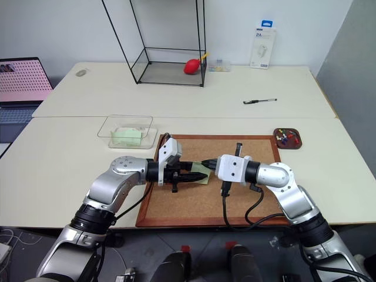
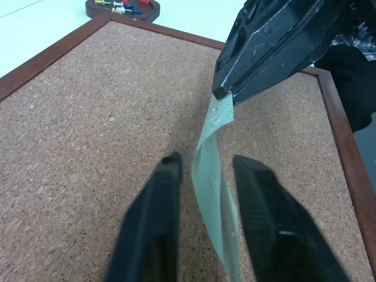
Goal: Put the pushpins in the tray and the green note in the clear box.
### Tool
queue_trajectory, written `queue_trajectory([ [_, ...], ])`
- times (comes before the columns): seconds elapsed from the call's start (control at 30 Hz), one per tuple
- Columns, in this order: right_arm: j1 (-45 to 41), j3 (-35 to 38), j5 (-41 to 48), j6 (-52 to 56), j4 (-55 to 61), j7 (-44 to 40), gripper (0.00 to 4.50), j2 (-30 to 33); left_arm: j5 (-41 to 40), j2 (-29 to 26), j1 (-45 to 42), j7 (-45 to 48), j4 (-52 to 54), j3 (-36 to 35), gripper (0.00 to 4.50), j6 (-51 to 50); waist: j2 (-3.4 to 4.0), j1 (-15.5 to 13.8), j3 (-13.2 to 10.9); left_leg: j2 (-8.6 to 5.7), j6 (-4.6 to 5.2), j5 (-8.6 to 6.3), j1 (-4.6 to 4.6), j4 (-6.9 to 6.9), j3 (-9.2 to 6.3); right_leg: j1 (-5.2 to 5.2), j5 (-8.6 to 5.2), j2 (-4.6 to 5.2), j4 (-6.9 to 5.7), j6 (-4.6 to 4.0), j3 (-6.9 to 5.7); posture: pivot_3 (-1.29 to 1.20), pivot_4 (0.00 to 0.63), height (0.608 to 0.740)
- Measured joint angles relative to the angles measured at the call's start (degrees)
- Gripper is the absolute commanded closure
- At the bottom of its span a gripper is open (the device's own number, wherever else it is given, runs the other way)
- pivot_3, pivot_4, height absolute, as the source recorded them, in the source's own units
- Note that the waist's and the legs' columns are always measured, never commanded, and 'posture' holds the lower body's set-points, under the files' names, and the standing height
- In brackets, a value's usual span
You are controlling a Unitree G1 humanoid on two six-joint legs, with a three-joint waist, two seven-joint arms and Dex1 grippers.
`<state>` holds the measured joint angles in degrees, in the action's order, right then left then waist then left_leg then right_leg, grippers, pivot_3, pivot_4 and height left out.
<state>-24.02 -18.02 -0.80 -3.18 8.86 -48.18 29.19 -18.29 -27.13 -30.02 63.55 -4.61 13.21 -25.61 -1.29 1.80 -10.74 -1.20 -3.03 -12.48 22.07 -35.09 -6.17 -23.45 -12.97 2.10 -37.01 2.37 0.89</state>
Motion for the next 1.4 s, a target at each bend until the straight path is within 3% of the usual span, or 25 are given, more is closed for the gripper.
queue_trajectory([
  [0.13, 0.0, 0.0, 0.1, 0.0, 0.0, -0.2, 4.5, -0.3, 0.5, 0.0, 0.2, 0.6, 0.0, 0.0, 4.48, 0.1, 0.0, 0.0, 0.0, 0.0, 0.0, 0.0, 0.0, 0.0, 0.0, 0.0, 0.0, 0.0, 0.0, 0.0, -0.01, 0.0, 0.15, 0.74],
  [0.4, 0.3, 0.0, 1.5, 1.2, 1.0, -0.7, 4.5, -0.4, 0.8, 0.0, 0.3, 0.8, 0.0, 0.0, 4.48, 1.3, 0.0, 0.0, 0.0, 0.0, 0.0, 0.0, 0.0, 0.0, 0.0, 0.0, 0.0, 0.0, 0.0, 0.0, 0.0, 0.0, 0.15, 0.74],
  [0.53, 0.4, 0.6, 3.2, 2.6, 1.4, -1.1, 3.91, -0.5, 0.8, 0.0, 0.5, 0.7, -0.1, 0.0, 4.5, 1.5, 0.0, 0.0, 0.0, 0.0, 0.0, 0.0, 0.0, 0.0, 0.0, 0.0, 0.0, 0.0, -0.01, 0.0, 0.0, 0.0, 0.15, 0.74],
  [0.83, 0.3, 2.6, 9.1, 9.0, 5.3, -3.5, 2.08, 0.6, 1.4, 0.1, 1.6, -1.8, -0.5, -0.6, 4.5, 2.6, 0.0, 0.0, 0.0, 0.0, 0.0, 0.0, 0.0, -0.01, -0.01, 0.01, 0.0, 0.01, 0.0, 0.0, 0.0, 0.0, 0.15, 0.74],
  [1.03, 0.3, 4.0, 12.5, 17.5, 9.4, -4.1, 0.86, 2.1, 0.6, -0.8, 3.4, -5.3, 1.7, -5.1, 4.5, 2.1, 0.0, 0.1, 0.0, 0.03, 0.0, 0.0, -0.01, -0.01, -0.04, 0.0, 0.0, 0.0, -0.03, 0.0, -0.02, 0.0, 0.15, 0.74],
  [1.27, -0.4, 4.0, 15.1, 26.7, 11.7, -3.7, 0.86, 2.4, 1.4, -8.1, 1.2, -14.8, 6.7, -16.8, 4.5, -0.1, 0.0, 0.0, 0.0, 0.01, 0.0, 0.0, -0.02, -0.01, -0.05, 0.01, 0.0, 0.01, -0.02, 0.0, -0.03, 0.0, 0.15, 0.74],
  [1.4, -2.1, 3.8, 15.6, 29.6, 11.7, -3.0, 0.86, 1.6, 5.3, -12.4, -0.3, -19.1, 5.4, -18.4, 4.5, 0.6, 0.0, 0.0, 0.0, 0.0, 0.0, 0.0, -0.01, 0.0, -0.03, 0.01, 0.0, 0.02, 0.01, 0.01, -0.03, 0.0, 0.15, 0.74],
])
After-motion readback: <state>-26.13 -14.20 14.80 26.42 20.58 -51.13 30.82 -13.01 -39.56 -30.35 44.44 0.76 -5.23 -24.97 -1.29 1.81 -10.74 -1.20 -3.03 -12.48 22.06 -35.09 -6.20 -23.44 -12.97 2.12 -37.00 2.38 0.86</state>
